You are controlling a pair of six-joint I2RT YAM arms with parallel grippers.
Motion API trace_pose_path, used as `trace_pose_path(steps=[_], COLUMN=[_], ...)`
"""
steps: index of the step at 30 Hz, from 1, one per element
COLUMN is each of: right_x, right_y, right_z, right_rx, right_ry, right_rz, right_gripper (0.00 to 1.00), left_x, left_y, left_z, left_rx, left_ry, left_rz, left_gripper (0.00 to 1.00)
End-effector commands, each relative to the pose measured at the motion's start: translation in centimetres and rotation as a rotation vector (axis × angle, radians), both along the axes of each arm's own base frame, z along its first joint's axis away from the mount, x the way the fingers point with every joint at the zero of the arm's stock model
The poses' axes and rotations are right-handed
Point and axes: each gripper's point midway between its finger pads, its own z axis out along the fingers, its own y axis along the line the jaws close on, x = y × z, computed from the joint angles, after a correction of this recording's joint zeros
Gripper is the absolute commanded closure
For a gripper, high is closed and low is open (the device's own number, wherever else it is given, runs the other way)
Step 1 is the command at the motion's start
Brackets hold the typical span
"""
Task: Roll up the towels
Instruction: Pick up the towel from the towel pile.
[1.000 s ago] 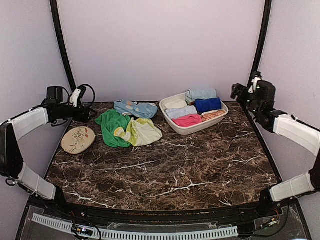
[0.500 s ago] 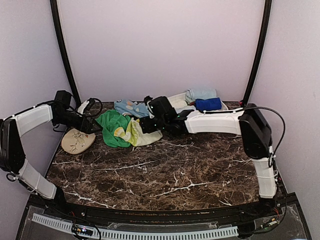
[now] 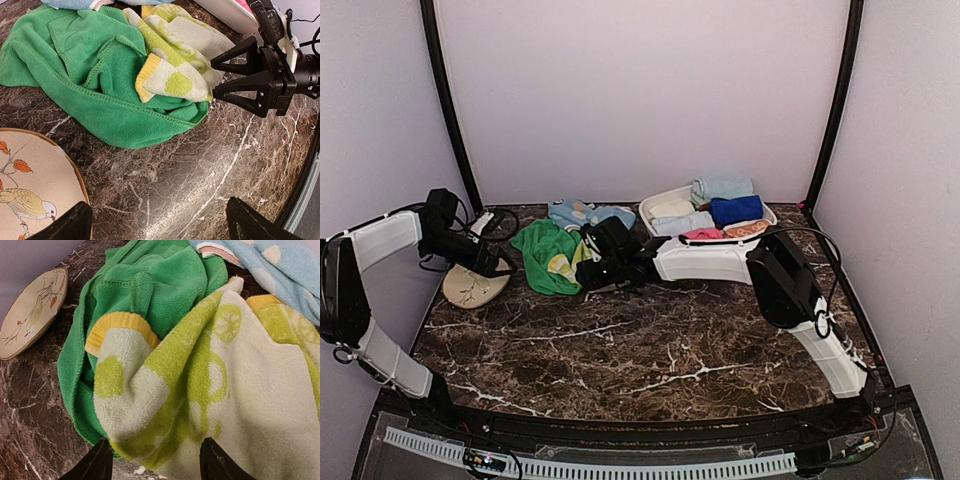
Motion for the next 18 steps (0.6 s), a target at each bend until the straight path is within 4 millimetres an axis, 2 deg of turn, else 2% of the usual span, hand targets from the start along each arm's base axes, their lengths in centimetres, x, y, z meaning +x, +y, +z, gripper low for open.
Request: trace_pose_path(steps=[1,7,9,12,14,18], right_x=[-1.3,-0.9,-0.3,0.4,0.7,1.0], right_y=[2.7,3.5,3.3,3.0,3.1,3.5], right_z=[0.3,0.3,-0.1,-0.5,-0.1,3.0], right_rx=[0.125,0.15,0.143,0.148,0.16,0.201], right_ry=[0.056,0.068,0.07,0.072,0.066,0.031], right_rz=[0.062,0.056,0.033,0.007,0.003,0.015], right_gripper=[0.41,0.51,0.58,0.77,0.9,0.93], left_x=[-1.4,-1.5,-1.5,-1.5,-1.6,-1.8], left_y=[0.3,0.4,0.4,0.3,0.3,0.3], left_z=[0.0,-0.1,0.0,0.4,0.5,0.5], left_rx=[0.03,0.037,0.037,0.035,0.035,0.039], left_ry=[0.0,0.0,-0.002,-0.01,-0.013,-0.016], left_rz=[-0.018,-0.011,-0.01,-0.009,-0.01,-0.017], left_gripper=[0.05,0.05,0.05,0.05,0.05,0.06])
